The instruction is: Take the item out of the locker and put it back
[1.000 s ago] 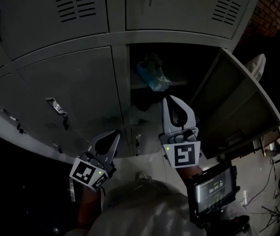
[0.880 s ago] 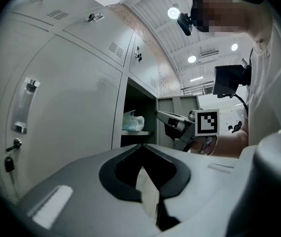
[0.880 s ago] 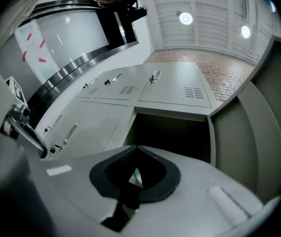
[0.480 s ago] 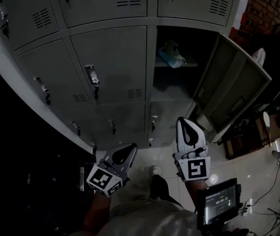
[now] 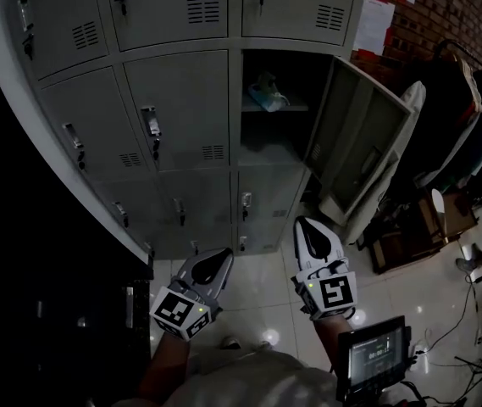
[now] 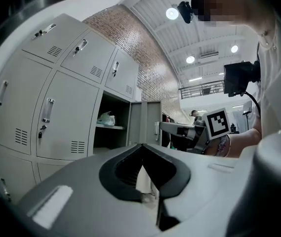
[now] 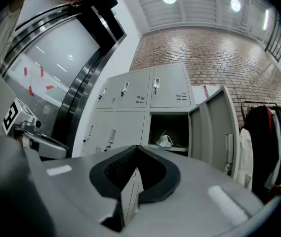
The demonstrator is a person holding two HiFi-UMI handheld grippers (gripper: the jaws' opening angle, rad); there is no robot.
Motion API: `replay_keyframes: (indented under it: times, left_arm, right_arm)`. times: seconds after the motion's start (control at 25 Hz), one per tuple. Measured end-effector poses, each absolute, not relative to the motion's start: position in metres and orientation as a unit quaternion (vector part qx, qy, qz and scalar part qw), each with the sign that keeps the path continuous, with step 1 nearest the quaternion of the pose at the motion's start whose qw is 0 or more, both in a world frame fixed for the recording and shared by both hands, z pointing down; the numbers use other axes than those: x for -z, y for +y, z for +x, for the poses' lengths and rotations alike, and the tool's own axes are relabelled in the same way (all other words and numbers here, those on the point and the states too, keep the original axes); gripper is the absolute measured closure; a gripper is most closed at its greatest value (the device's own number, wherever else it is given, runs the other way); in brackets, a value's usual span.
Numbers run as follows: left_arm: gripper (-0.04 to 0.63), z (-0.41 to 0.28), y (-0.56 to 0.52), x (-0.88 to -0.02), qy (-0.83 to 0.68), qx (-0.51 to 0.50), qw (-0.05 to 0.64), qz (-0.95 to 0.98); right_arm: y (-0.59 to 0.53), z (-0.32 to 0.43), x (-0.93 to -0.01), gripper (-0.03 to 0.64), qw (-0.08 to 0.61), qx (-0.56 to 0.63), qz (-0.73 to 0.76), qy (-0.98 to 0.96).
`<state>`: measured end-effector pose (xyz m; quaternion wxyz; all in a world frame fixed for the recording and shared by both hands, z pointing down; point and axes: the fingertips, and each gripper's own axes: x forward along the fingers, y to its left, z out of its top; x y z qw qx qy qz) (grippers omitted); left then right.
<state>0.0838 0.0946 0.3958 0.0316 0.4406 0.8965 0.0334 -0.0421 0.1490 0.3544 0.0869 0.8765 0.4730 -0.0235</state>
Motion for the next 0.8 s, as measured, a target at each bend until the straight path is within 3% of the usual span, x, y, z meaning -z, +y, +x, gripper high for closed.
replay_keyframes:
  times: [0.8]
  left_arm:
    - [0.595,0.018,0.051,-0.374,0.884,-0.006,0.042,0.466]
  right_arm:
    - [0.089,-0.076,-0.35,0.617,0.11,0.011,0.907,0.405]
